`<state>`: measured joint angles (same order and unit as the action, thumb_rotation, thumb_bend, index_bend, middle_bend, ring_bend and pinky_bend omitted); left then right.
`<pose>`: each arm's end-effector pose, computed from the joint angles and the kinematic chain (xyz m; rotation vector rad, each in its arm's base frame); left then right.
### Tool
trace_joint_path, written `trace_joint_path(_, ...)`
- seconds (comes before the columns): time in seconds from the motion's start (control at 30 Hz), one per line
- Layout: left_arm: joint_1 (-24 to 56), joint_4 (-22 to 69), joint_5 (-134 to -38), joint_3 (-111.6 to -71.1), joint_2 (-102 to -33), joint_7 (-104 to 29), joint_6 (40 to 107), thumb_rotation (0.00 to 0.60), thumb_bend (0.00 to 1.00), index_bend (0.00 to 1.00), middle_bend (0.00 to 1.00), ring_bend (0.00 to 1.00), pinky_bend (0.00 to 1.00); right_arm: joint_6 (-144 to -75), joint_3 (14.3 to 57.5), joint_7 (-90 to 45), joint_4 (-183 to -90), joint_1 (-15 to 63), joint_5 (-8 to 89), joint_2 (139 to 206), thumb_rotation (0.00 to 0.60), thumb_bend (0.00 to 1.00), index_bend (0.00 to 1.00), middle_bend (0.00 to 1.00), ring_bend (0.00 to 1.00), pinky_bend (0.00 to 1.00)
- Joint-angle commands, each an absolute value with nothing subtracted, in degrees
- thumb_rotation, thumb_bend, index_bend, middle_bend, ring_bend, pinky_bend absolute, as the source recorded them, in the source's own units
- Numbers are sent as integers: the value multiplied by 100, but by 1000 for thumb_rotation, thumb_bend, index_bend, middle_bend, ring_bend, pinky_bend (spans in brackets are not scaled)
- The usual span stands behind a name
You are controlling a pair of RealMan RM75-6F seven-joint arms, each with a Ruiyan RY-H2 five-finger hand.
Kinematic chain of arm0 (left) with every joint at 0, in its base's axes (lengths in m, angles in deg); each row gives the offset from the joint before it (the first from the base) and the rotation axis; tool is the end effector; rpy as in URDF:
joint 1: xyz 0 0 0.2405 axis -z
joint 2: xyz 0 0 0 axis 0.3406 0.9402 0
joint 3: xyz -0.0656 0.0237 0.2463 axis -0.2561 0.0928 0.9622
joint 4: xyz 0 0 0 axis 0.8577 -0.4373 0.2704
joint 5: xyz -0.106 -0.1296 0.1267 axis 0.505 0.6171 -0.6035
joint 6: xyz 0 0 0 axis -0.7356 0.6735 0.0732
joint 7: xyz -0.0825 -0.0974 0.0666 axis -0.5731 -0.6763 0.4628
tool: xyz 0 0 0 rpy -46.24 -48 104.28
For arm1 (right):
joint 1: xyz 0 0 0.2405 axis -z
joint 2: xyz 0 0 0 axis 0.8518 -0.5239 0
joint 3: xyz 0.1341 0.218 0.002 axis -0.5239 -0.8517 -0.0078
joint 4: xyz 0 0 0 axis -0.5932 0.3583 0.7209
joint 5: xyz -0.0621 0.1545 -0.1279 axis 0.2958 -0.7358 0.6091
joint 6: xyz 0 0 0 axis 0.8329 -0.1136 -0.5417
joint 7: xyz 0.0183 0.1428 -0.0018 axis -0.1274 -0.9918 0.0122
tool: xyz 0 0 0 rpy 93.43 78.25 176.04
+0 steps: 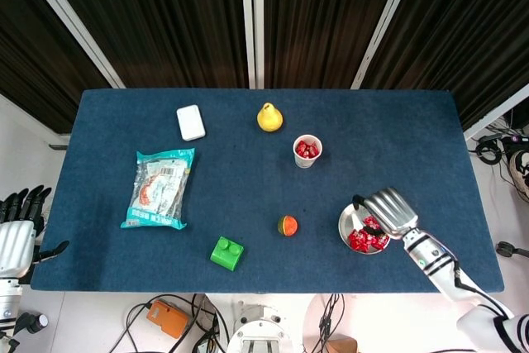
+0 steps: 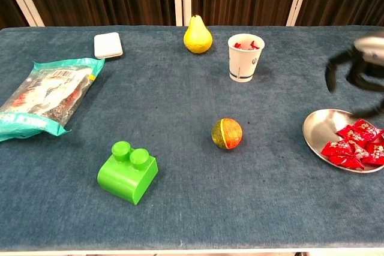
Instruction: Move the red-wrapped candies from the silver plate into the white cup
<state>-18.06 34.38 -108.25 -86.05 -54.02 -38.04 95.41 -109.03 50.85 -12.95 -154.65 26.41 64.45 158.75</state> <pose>-0.3464 0.1645 0.1462 -1.3101 -0.9074 -0.8144 -0.2289 -0.2675 0.0642 2.0272 -0.7940 0.8211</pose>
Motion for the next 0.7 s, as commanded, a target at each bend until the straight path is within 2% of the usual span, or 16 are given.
trace_joint_path(0.03, -1814, 3468, -10843, -8599, -5386, -3783, 9571, 600, 0, 80, 55, 0, 0, -10962, 5322, -1287, -15453, 2845, 6667, 15819, 600, 311, 535, 908, 1000, 1000)
trace_joint_path(0.17, -1847, 3503, -10838, -8582, -5371, -3766, 9606, 600, 0, 80, 55, 0, 0, -10792, 5392, -1145, -15358, 2942, 6575, 15855, 600, 311, 538, 908, 1000, 1000)
trace_joint_path(0.7, -1896, 3459, -10807, -8560, -5387, -3795, 9622, 600, 0, 80, 55, 0, 0, -10182, 5156, -946, -14991, 2899, 6166, 16223, 600, 313, 532, 909, 1000, 1000)
